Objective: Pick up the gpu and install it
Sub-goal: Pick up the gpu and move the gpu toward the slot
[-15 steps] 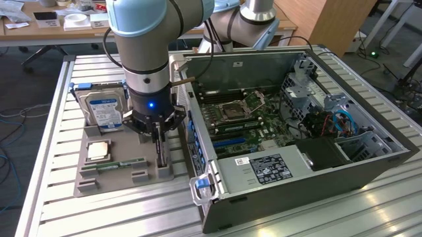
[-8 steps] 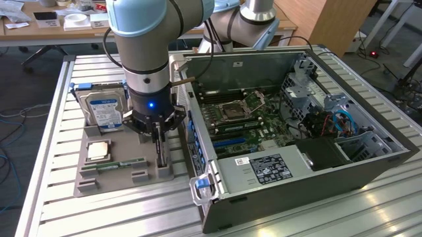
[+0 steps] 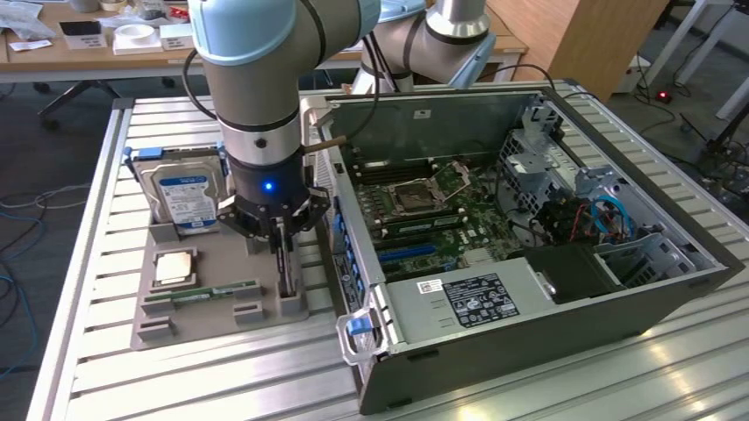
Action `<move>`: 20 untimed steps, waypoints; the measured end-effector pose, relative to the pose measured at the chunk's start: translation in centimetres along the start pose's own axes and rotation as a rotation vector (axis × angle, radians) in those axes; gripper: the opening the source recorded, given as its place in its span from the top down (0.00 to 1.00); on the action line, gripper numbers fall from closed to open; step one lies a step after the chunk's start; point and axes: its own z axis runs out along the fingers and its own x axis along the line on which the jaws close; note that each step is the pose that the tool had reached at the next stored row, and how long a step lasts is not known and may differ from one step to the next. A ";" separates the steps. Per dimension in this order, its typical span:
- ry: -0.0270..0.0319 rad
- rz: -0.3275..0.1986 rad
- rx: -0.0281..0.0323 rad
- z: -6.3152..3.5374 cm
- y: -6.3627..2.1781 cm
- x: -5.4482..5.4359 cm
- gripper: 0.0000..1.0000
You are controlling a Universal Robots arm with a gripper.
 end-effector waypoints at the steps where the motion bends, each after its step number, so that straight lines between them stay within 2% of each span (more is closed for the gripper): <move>1: 0.0000 0.000 0.0000 -0.08 0.00 0.0 0.74; 12: -0.0002 0.000 0.0006 -1.67 0.07 -0.1 0.74; 20: -0.0002 0.000 0.0009 -3.37 0.14 -0.1 0.74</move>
